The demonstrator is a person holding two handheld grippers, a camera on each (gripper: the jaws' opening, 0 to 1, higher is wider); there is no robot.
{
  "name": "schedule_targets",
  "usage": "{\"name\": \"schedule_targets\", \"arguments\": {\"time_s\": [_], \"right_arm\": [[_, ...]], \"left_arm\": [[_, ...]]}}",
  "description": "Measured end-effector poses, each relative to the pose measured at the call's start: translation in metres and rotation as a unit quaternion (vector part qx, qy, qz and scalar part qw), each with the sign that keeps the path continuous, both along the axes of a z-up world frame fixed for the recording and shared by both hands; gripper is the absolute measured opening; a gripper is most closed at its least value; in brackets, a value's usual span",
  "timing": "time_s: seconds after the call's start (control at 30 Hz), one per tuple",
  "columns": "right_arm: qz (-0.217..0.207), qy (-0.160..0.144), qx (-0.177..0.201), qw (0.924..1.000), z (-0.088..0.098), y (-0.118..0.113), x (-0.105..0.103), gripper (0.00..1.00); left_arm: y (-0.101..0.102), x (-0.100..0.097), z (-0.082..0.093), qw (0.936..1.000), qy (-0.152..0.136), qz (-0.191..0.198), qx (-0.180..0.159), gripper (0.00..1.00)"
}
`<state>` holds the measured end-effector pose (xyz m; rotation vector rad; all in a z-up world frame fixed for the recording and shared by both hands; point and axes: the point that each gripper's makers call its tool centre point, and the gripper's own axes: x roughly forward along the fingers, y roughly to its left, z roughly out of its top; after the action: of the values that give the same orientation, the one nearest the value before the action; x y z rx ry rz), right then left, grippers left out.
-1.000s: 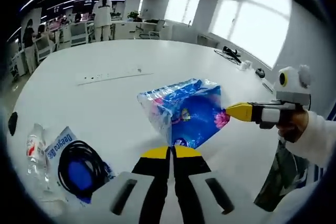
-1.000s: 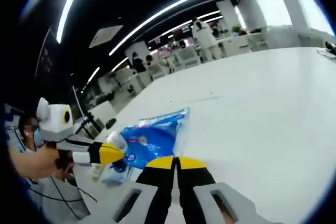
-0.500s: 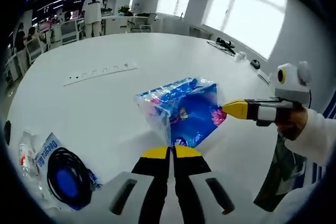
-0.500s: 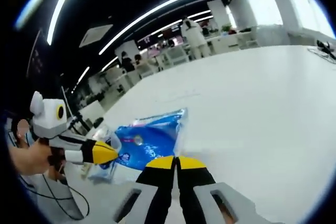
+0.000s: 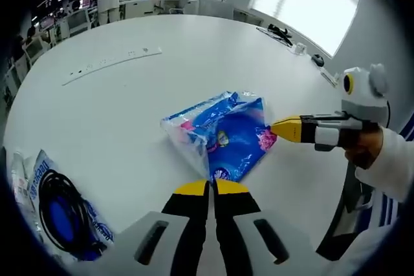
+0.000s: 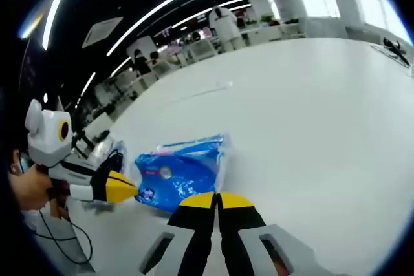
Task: Arrange the tabletop items into an orderly group along one side of the table until the central work area is clear of visible clutter.
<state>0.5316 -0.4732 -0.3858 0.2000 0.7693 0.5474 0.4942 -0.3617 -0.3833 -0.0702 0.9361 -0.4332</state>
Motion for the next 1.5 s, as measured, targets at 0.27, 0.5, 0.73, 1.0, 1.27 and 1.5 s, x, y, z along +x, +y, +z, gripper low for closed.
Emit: {"name": "schedule_targets", "arguments": {"time_s": [0.27, 0.5, 0.73, 1.0, 1.27, 1.5], "right_arm": [[0.005, 0.016, -0.007, 0.9998, -0.013, 0.000, -0.008, 0.00], [0.005, 0.020, -0.007, 0.9998, -0.020, -0.003, -0.008, 0.00], [0.002, 0.012, 0.004, 0.9999, -0.025, -0.003, -0.005, 0.00], [0.011, 0.001, 0.013, 0.9999, -0.027, -0.004, -0.002, 0.00], [0.035, -0.053, 0.033, 0.9974, -0.004, 0.000, -0.011, 0.26], [0.031, -0.063, 0.054, 0.9961, 0.013, -0.010, -0.027, 0.53]], "left_arm": [[0.005, -0.005, -0.016, 0.9997, 0.023, 0.004, -0.001, 0.00], [0.006, -0.006, -0.025, 0.9994, 0.034, -0.005, 0.009, 0.00], [0.006, -0.008, -0.031, 0.9994, 0.034, 0.006, -0.001, 0.00], [0.011, -0.007, -0.026, 1.0000, 0.003, 0.002, 0.008, 0.07], [0.016, -0.007, -0.006, 0.9986, -0.052, 0.011, -0.003, 0.37], [0.024, -0.022, 0.017, 0.9958, -0.092, -0.003, -0.004, 0.57]]}}
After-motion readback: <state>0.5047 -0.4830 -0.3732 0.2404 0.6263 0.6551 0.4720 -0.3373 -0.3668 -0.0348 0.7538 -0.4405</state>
